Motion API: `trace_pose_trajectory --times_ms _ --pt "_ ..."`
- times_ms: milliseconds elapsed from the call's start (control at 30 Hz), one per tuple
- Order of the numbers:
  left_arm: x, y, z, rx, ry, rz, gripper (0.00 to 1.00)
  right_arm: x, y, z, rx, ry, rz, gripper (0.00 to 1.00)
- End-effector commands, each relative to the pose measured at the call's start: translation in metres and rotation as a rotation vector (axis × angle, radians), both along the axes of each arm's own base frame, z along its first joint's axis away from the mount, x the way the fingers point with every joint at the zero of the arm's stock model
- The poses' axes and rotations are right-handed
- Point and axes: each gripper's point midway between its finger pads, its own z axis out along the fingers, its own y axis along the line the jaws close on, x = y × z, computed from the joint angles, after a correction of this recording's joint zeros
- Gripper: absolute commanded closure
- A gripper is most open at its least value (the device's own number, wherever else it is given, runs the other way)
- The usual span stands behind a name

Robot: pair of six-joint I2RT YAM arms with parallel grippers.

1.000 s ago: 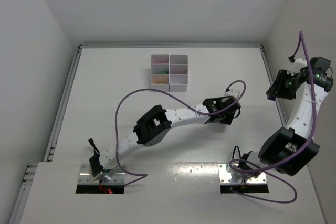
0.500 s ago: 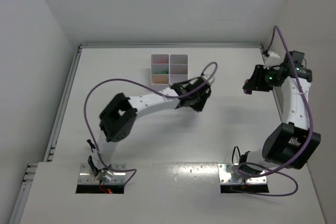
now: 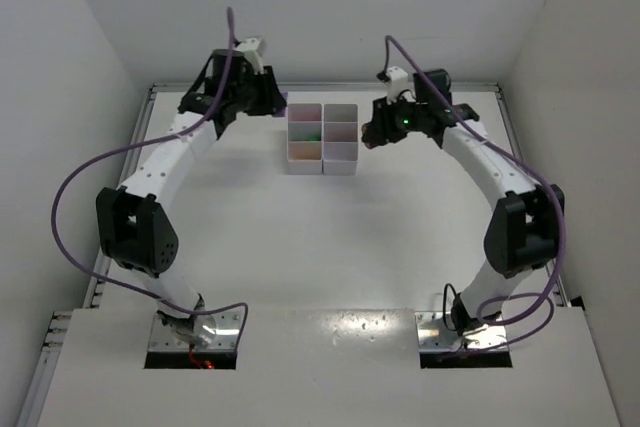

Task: Sort the legos into containers by color

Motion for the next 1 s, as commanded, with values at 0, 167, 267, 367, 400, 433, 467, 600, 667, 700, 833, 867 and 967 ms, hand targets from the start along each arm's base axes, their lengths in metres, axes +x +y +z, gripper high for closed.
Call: trace_pose_trajectory --times_ms 0,167,267,367,400,433,467,600,667,700,833,867,967 --pt "0.001 0.035 0.014 -0.042 -0.003 0.030 1.00 0.035 0.038 0.024 0.018 -0.184 -0.021 1.00" --pt "-0.005 0.057 0.007 -0.067 0.015 0.060 1.00 0.050 0.068 -0.003 0.013 -0.263 -0.031 1.00" --pt "-0.012 0.063 0.007 -0.077 0.018 0.058 1.00 0.053 0.077 -0.017 -0.027 -0.296 -0.003 1.00" --pt "-0.014 0.069 0.006 -0.086 0.023 0.059 1.00 0.059 0.076 -0.029 -0.053 -0.315 0.005 1.00" --pt "-0.014 0.069 0.006 -0.086 0.023 0.059 1.00 0.060 0.076 -0.036 -0.071 -0.316 0.017 1.00" --pt "-0.014 0.068 0.007 -0.090 0.024 0.051 1.00 0.061 0.075 -0.041 -0.080 -0.312 0.023 1.00" --pt "-0.013 0.073 0.007 -0.090 0.023 0.063 1.00 0.061 0.079 -0.039 -0.069 -0.326 0.044 1.00" --pt "-0.009 0.069 0.006 -0.099 0.029 0.043 1.00 0.056 0.084 -0.059 -0.096 -0.314 0.097 1.00" --pt "-0.007 0.069 -0.002 -0.097 0.047 0.044 1.00 0.053 0.084 -0.063 -0.102 -0.312 0.115 0.99" --pt "-0.006 0.068 0.003 -0.102 0.038 0.035 1.00 0.054 0.084 -0.068 -0.117 -0.317 0.127 0.99" --pt "-0.002 0.066 -0.003 -0.105 0.052 0.027 1.00 0.040 0.089 -0.083 -0.152 -0.312 0.187 0.94" --pt "-0.002 0.066 -0.003 -0.105 0.052 0.027 1.00 0.041 0.088 -0.083 -0.158 -0.319 0.193 0.93" --pt "-0.001 0.066 0.001 -0.106 0.043 0.027 1.00 0.035 0.089 -0.092 -0.183 -0.320 0.214 0.87"
